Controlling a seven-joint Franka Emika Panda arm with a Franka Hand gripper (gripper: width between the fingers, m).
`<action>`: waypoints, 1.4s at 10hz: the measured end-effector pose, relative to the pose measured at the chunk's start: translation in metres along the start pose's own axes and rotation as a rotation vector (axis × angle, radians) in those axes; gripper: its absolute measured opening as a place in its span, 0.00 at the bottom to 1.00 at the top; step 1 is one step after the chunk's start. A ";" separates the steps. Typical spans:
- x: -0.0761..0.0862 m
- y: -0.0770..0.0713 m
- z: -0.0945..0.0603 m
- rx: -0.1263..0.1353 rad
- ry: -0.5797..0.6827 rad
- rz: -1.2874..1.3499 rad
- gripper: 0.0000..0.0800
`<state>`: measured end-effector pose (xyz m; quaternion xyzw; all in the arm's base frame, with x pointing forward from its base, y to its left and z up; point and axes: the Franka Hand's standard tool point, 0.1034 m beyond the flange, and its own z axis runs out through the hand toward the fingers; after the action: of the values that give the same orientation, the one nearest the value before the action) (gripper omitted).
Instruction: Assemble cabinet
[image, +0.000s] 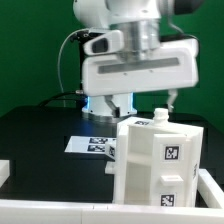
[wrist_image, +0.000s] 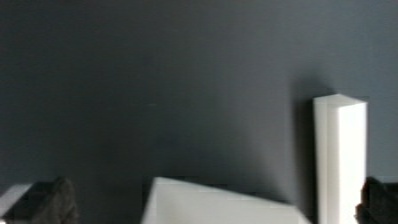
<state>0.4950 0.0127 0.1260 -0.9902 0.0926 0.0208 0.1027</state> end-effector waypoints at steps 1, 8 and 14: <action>-0.005 0.016 0.001 0.039 -0.043 0.065 1.00; -0.035 0.062 0.027 0.187 -0.654 0.253 1.00; -0.056 0.087 0.055 0.199 -0.770 0.443 1.00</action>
Offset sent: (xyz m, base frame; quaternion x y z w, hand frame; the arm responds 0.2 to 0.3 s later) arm 0.0000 0.0000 0.0000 0.0000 -0.1938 0.0000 0.9810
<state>0.4228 -0.0493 0.0582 -0.8519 0.2587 0.4001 0.2175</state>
